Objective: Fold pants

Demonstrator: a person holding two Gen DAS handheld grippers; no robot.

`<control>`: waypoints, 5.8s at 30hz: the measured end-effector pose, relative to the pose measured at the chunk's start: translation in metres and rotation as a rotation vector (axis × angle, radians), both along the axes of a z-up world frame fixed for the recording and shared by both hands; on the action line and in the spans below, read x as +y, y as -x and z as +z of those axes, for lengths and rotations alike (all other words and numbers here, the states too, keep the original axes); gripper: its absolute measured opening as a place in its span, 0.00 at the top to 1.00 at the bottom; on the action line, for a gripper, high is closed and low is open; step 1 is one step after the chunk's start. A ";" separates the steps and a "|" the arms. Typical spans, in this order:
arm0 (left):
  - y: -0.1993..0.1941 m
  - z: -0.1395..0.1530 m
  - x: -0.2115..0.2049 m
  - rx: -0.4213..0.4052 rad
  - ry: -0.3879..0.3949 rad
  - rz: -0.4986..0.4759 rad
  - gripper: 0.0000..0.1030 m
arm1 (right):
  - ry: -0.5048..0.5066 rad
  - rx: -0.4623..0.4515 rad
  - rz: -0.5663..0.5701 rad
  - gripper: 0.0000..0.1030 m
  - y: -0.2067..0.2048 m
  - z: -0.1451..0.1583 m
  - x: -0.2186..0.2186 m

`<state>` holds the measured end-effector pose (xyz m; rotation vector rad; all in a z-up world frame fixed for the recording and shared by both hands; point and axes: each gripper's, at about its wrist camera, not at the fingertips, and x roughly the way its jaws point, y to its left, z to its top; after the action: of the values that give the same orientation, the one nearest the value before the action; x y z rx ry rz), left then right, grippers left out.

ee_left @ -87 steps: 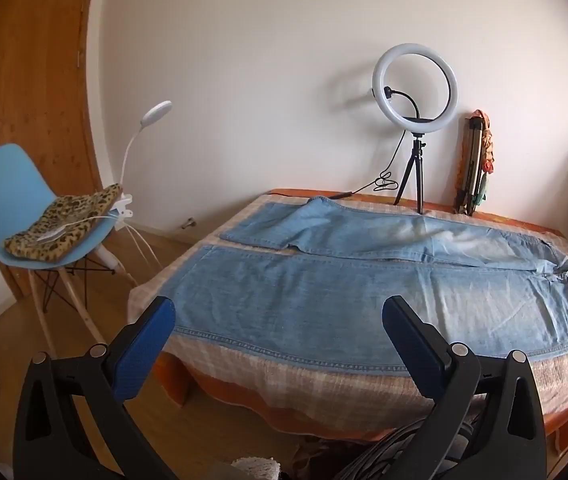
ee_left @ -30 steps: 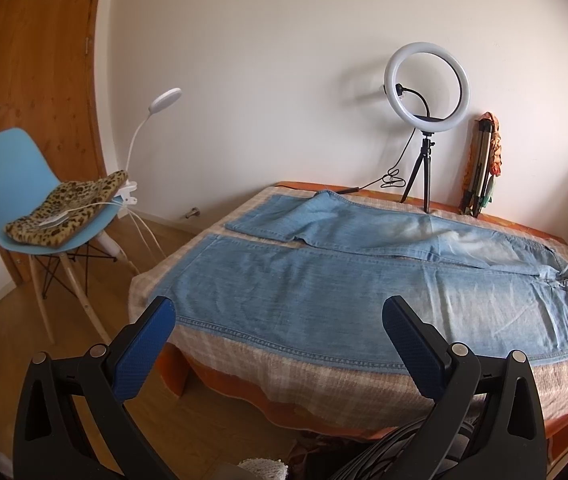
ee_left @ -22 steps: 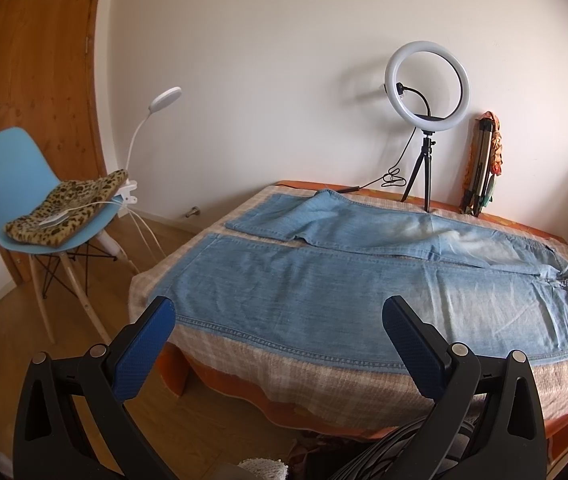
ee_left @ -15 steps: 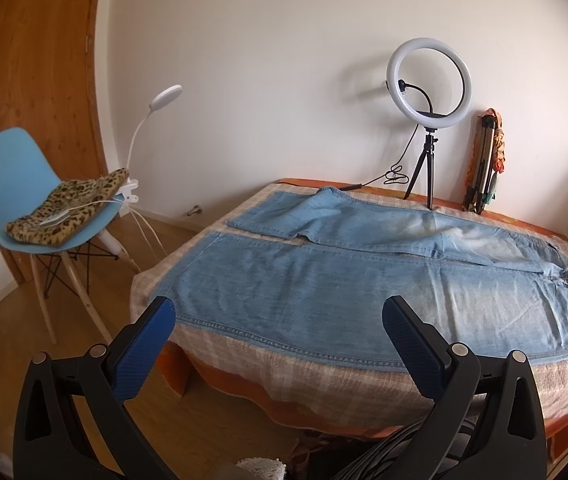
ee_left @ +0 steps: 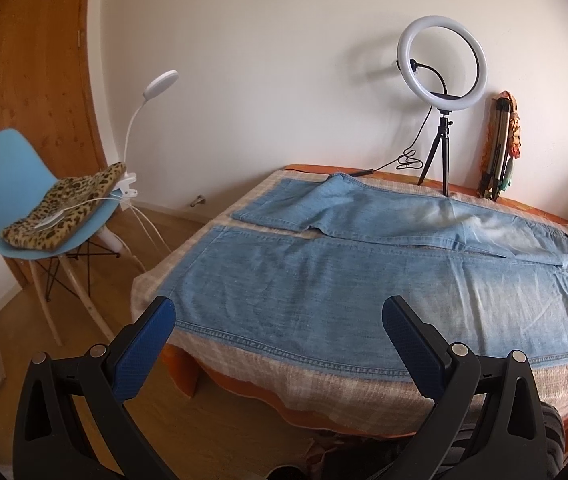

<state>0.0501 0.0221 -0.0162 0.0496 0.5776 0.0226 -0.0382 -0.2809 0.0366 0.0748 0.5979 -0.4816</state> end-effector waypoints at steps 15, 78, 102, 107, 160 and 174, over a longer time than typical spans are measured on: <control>-0.102 0.004 -0.004 0.043 0.029 -0.113 0.11 | -0.030 0.064 0.317 0.00 -0.127 0.008 -0.066; -0.340 -0.075 -0.004 0.335 0.165 -0.167 0.54 | -0.048 0.233 0.837 0.96 -0.392 -0.057 -0.010; -0.421 -0.094 -0.104 0.587 0.198 -0.068 0.26 | -0.149 0.383 1.066 0.97 -0.269 -0.125 0.064; -0.424 -0.103 -0.081 0.546 0.257 0.014 0.80 | -0.121 0.383 1.065 0.97 -0.265 -0.126 0.068; -0.167 -0.077 0.162 0.205 0.487 0.145 0.59 | -0.102 0.367 1.123 0.67 -0.257 -0.025 0.204; -0.196 -0.095 0.134 0.183 0.375 0.109 0.80 | -0.217 0.327 1.081 0.64 -0.404 -0.049 0.277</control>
<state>0.2459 0.1562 -0.1112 -0.3479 0.7594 0.0157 0.3657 -0.0039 -0.0126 -0.1261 0.9079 0.6337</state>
